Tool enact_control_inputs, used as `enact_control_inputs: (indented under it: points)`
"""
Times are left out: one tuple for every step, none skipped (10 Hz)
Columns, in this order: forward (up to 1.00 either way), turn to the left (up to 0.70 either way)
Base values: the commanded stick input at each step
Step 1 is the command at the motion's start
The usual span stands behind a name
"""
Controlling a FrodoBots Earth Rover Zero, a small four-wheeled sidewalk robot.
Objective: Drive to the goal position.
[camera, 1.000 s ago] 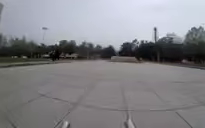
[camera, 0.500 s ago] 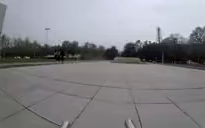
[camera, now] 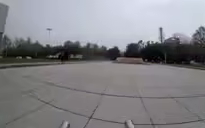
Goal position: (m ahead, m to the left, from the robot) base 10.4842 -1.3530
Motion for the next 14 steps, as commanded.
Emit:
enact_control_inputs:
  points:
    - [1.0, -0.4]
    - [1.0, -0.4]
    - [1.0, -0.4]
    - [1.0, -0.09]
    - [1.0, 0.0]
    - [1.0, 0.05]
    - [1.0, 0.08]
    - [1.0, 0.08]
    - [1.0, 0.03]
    - [1.0, 0.08]
    - [1.0, 0.05]
    - [1.0, 0.04]
    - [1.0, 0.0]
    - [1.0, 0.0]
